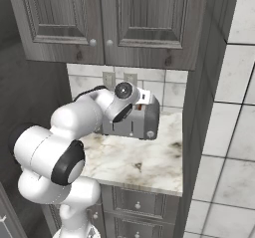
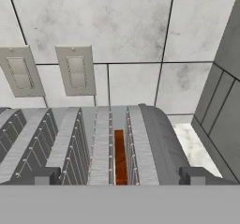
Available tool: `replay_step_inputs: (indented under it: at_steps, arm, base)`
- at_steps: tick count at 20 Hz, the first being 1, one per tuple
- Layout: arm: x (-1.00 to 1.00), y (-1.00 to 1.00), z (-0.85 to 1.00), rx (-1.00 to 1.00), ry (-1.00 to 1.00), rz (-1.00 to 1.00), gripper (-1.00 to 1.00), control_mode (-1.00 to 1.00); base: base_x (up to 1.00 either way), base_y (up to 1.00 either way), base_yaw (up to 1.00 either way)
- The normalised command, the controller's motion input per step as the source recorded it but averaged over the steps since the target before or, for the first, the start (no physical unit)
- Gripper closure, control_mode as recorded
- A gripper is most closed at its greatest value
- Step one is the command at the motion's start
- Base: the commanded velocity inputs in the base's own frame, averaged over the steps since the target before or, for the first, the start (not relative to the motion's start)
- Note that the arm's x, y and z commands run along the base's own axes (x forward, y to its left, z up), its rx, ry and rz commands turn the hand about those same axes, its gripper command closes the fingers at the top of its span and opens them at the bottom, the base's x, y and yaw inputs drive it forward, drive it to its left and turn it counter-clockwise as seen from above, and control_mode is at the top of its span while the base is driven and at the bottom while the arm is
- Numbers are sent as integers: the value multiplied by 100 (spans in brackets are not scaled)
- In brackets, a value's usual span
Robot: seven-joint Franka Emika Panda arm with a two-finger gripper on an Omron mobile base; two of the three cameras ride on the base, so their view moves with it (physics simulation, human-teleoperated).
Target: Start the toaster. Once the lever pops up, take the bread to the plate on the dining counter.
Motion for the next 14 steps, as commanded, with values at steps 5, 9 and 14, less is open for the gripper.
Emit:
replay_step_inputs:
  at_steps: [5,9,14]
  arm:
    - [0,0,0,0,0,0,-100,-100]
    - [0,0,0,0,0,0,-100,-100]
    - [0,0,0,0,0,0,-100,-100]
  base:
    - [0,0,0]
    - [0,0,0]
    - [0,0,0]
